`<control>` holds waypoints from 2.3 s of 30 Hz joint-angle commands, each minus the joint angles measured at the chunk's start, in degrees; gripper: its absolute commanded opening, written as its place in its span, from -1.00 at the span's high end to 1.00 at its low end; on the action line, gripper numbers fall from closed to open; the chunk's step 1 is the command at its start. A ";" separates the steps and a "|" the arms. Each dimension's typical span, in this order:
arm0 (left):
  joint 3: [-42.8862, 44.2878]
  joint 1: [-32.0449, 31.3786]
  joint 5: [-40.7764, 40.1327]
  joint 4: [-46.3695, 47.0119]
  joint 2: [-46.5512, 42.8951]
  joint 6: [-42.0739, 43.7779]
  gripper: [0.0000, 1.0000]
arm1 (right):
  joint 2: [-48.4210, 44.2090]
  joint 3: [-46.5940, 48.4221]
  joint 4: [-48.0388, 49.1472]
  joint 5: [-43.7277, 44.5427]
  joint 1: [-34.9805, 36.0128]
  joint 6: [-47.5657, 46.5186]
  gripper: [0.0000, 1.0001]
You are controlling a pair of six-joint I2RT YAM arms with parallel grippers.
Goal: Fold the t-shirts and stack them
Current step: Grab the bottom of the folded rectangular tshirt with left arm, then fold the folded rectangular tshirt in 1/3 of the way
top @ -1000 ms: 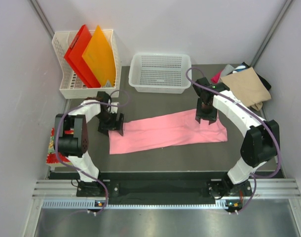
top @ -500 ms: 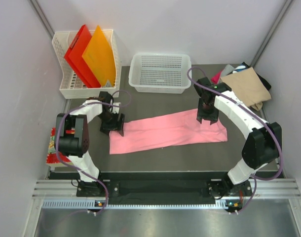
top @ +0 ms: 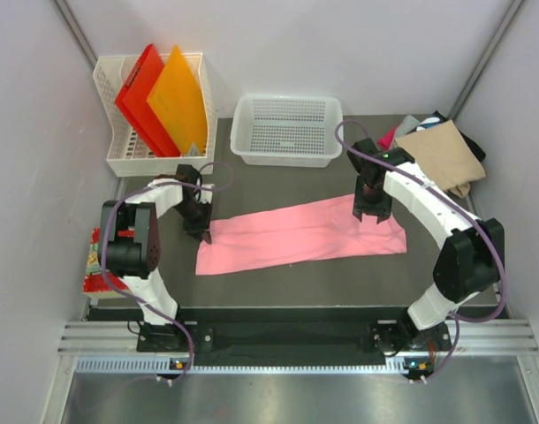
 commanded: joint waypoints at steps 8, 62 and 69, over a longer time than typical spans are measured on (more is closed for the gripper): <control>6.70 11.49 -4.53 -6.97 -3.47 6.07 1.00 | -4.58 -2.82 0.77 0.18 -0.42 -0.43 0.09; 45.54 -29.80 5.40 -16.20 20.88 -6.05 1.00 | -19.87 -15.21 -0.81 -1.93 -0.68 7.04 0.10; 48.45 -31.12 3.21 -16.56 23.78 -6.05 0.65 | -19.87 -14.68 -0.98 -2.37 -0.24 7.04 0.09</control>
